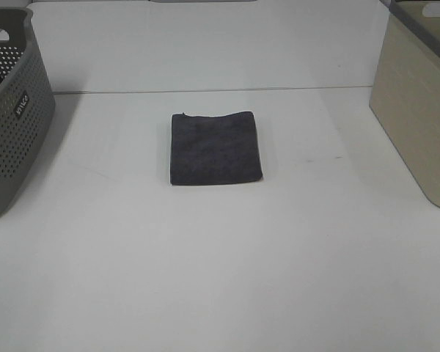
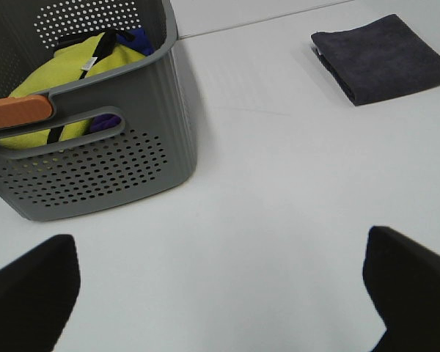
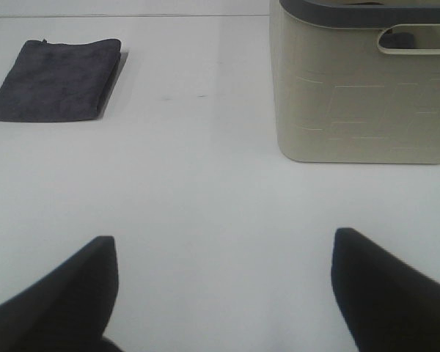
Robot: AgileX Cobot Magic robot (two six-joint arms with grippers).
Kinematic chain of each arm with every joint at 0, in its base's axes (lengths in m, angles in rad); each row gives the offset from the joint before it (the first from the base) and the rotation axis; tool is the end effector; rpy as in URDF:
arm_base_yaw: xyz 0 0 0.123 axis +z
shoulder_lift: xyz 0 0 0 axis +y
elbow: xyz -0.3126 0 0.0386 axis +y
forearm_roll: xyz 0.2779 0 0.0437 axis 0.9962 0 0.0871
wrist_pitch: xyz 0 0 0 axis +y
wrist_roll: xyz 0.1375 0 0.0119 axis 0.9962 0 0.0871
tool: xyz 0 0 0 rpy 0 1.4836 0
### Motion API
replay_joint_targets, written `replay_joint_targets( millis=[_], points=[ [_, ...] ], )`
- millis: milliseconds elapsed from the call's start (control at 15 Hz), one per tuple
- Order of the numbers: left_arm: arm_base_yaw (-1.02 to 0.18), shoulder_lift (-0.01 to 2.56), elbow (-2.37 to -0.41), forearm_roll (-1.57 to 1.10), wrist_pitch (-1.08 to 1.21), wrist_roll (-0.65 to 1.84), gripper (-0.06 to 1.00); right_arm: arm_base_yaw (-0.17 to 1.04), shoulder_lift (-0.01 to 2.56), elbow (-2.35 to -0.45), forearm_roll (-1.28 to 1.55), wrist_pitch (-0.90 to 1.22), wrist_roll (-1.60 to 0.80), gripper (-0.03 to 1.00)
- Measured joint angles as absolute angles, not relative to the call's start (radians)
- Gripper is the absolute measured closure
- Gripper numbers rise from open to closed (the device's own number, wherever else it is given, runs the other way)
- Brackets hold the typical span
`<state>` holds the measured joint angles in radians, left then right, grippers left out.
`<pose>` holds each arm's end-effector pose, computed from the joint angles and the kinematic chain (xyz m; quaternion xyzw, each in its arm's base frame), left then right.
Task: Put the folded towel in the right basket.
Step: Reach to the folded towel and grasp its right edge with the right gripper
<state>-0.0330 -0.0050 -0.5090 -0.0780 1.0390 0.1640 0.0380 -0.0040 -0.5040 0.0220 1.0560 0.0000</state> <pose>0.0321 -0.0103 0.2764 0.0843 0.8389 -0.0038 0.5377 0.0322 0.0039 0.2723 -0.0166 0.8497 0.0210 0.5266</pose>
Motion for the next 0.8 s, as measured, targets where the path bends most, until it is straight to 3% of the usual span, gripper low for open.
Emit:
replay_joint_targets(
  millis=[800],
  points=[
    [-0.033,-0.005,-0.509,-0.078,1.039,0.164,-0.04,0.038,-0.004,-0.504,0.022,1.056,0.000,0.22]
  ],
)
